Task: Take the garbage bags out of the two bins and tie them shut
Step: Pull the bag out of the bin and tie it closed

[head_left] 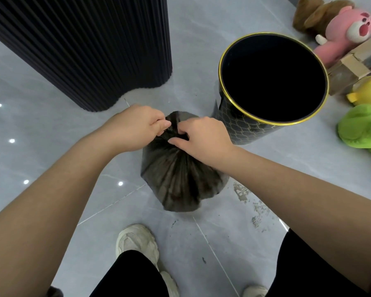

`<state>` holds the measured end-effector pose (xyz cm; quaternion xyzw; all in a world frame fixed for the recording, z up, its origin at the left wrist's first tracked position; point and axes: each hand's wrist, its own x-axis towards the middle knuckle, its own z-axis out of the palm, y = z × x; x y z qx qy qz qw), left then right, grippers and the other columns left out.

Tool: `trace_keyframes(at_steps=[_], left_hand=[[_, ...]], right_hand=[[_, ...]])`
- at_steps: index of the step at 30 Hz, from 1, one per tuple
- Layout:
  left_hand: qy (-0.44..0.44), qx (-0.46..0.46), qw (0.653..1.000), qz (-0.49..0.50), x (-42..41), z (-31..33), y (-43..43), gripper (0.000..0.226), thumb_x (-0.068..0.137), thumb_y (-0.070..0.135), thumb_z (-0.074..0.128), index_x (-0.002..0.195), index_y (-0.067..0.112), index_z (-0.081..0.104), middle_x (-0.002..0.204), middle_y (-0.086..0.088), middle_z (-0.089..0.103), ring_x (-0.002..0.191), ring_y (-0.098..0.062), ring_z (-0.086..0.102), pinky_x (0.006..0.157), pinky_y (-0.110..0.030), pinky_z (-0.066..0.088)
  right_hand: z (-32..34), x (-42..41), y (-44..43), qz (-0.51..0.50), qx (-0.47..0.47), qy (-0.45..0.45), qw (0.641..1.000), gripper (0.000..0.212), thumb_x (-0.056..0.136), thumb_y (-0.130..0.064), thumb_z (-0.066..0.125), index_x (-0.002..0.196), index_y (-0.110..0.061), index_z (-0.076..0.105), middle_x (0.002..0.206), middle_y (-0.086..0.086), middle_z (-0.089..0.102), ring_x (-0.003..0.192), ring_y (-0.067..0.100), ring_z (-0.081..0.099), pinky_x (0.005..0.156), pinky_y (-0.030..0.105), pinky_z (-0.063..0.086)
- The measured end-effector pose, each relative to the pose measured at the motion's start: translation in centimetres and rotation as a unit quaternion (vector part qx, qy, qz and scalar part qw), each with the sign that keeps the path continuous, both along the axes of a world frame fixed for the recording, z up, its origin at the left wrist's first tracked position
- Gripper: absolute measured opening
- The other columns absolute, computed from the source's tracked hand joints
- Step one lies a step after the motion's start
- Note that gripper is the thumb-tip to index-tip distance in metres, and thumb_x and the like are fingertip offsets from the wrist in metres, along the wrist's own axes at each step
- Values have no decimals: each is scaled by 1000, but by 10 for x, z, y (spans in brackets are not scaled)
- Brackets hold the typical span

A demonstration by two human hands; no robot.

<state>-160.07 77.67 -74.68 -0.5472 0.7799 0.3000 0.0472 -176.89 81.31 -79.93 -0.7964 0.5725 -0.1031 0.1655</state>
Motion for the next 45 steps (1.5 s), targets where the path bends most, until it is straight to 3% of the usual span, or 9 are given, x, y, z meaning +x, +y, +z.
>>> trace_keyframes(at_steps=[3, 10, 15, 19, 22, 25, 32, 39, 45], left_hand=[[7, 3, 1000, 2, 1, -1, 0, 35, 98, 36, 44, 70, 20, 57, 64, 5, 53, 64, -12, 50, 57, -29, 37], [4, 6, 1000, 7, -1, 3, 2, 34, 98, 37, 43, 75, 17, 59, 62, 4, 50, 59, -14, 47, 55, -30, 36], [-14, -1, 1000, 9, -1, 2, 3, 34, 98, 37, 44, 76, 17, 60, 61, 5, 50, 60, -11, 47, 53, -28, 33], [-5, 11, 1000, 18, 1, 0, 4, 35, 97, 36, 45, 76, 14, 61, 61, 3, 50, 58, -13, 47, 55, -29, 36], [-11, 4, 1000, 7, -1, 1, 4, 35, 98, 35, 44, 71, 17, 57, 60, 5, 48, 58, -9, 45, 52, -28, 31], [-15, 2, 1000, 1, -3, 2, 3, 35, 98, 35, 43, 72, 17, 58, 60, 5, 50, 58, -9, 45, 52, -29, 30], [-7, 5, 1000, 2, -2, 4, 5, 35, 98, 35, 44, 70, 19, 57, 60, 4, 49, 58, -11, 45, 53, -29, 32], [-13, 11, 1000, 3, -1, 3, 3, 35, 98, 38, 43, 74, 18, 60, 69, 1, 57, 68, -16, 52, 62, -33, 41], [-9, 11, 1000, 4, -1, 3, 4, 36, 98, 37, 44, 67, 22, 55, 61, 6, 49, 60, -10, 46, 53, -28, 32]], right_hand=[[0, 0, -1, 19, -7, -28, 999, 33, 86, -40, 62, 70, -18, 42, 81, -2, 42, 74, 15, 38, 61, 29, 28], [3, 1, 0, 0, 25, -56, 998, 23, 89, -42, 58, 97, -20, 58, 63, -11, 46, 62, 14, 52, 52, 28, 38], [-1, -3, 0, 5, 20, -37, 999, 24, 88, -42, 59, 83, -19, 63, 72, -8, 52, 69, 16, 49, 58, 29, 36], [-3, -4, 0, 23, 7, -50, 998, 25, 84, -33, 64, 70, -16, 52, 80, -3, 50, 69, 14, 42, 63, 29, 32], [-1, -2, 1, -5, 44, -77, 996, 22, 85, -30, 62, 77, -17, 46, 69, -7, 49, 62, 15, 48, 55, 30, 37], [2, -1, 2, -6, 52, -78, 996, 15, 86, -29, 59, 95, -18, 55, 68, -6, 56, 67, 18, 58, 58, 33, 47], [1, -1, 2, 16, -5, -19, 1000, 28, 89, -33, 57, 69, -18, 44, 81, -2, 46, 71, 17, 41, 62, 29, 28], [5, 1, 4, 2, 21, -45, 999, 17, 91, -34, 54, 96, -17, 56, 68, -6, 54, 67, 21, 56, 56, 32, 44], [1, 1, 4, 20, -24, -31, 999, 24, 87, -33, 61, 74, -16, 50, 84, 0, 50, 76, 18, 45, 64, 31, 35]])
